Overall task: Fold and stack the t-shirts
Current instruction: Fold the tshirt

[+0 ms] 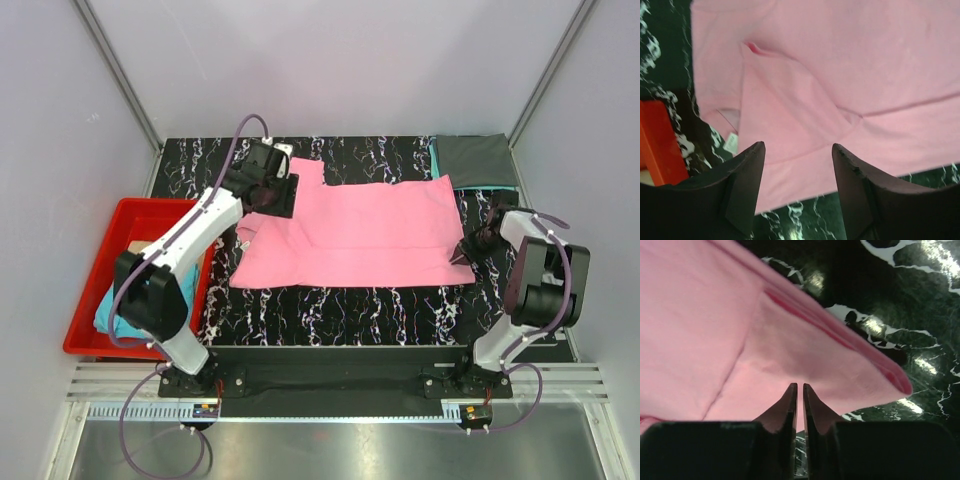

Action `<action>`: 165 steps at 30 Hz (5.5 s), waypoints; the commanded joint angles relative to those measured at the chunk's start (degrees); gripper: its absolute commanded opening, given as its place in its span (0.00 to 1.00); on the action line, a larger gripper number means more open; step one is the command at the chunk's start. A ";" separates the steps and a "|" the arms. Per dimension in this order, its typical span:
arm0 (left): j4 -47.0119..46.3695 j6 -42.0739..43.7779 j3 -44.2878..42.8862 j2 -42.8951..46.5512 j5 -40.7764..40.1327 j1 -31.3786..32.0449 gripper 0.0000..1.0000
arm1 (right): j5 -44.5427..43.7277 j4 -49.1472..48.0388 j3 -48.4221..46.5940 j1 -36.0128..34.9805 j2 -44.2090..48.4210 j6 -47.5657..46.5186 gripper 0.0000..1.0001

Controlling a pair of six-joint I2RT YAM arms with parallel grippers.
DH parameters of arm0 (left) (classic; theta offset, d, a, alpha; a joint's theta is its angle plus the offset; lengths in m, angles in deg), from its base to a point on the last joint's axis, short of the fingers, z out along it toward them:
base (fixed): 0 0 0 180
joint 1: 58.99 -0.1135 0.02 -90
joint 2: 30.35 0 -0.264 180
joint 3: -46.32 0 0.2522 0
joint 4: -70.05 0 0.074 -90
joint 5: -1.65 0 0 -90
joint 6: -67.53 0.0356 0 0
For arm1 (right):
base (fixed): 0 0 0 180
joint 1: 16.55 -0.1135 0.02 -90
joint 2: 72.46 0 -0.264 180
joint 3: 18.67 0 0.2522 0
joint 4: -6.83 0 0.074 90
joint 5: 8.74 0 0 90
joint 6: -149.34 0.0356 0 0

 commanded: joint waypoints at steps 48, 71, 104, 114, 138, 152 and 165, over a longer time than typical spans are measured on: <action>-10.80 -12.80 36.20 9.06 5.26 4.71 0.24 | -15.62 -1.61 4.97 18.36 2.74 -5.40 0.16; 3.62 -9.36 23.02 8.26 -3.88 4.54 0.50 | -5.71 -1.51 7.69 17.05 14.15 -8.29 0.25; -19.50 -18.51 33.30 8.00 31.10 -9.00 0.52 | 25.51 -7.93 -52.16 -37.97 -39.63 -31.76 0.36; -14.31 -16.75 16.00 -3.86 23.98 -9.44 0.52 | 25.86 -9.51 -50.40 -38.59 -40.94 -32.47 0.35; -15.36 -17.10 -0.80 -24.25 21.96 -11.02 0.46 | 27.44 -10.92 -51.19 -38.76 -42.97 -30.53 0.33; -14.93 -16.84 -0.19 -25.75 20.11 -11.02 0.46 | 20.24 -13.55 -45.84 -38.76 -35.24 -28.52 0.00; -13.34 -16.05 -0.98 -27.42 18.62 -11.02 0.46 | 12.25 -23.66 -34.85 -38.68 -27.41 -25.09 0.00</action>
